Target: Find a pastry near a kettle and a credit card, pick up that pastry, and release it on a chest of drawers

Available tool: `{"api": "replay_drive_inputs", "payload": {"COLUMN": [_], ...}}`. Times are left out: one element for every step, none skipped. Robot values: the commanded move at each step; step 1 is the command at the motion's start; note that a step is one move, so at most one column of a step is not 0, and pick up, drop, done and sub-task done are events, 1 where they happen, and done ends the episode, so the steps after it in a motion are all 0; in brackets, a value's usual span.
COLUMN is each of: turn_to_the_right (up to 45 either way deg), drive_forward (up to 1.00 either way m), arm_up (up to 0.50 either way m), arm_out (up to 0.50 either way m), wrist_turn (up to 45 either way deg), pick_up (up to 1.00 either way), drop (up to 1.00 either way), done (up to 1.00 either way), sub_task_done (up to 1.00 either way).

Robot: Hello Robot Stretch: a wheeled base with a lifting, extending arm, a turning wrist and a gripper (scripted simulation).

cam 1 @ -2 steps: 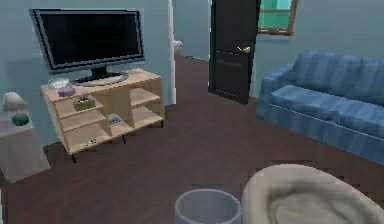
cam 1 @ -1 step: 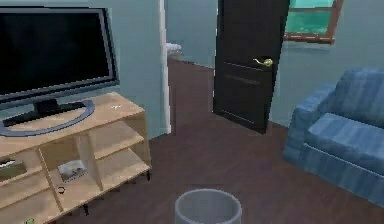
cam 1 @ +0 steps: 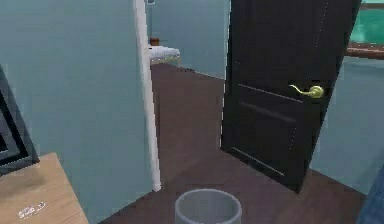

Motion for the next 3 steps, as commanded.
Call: {"api": "replay_drive_inputs", "payload": {"turn_to_the_right": [0.0,-6.0,0.0], "drive_forward": [1.0,0.0,0.4], "arm_up": [0.0,0.0,0.0], "arm_out": [0.0,0.0,0.0], "wrist_turn": [0.0,0.0,0.0], "pick_up": [0.0,0.0,0.0], "drop": [0.0,0.0,0.0], "done": [0.0,0.0,0.0], "sub_task_done": [0.0,0.0,0.0]}}
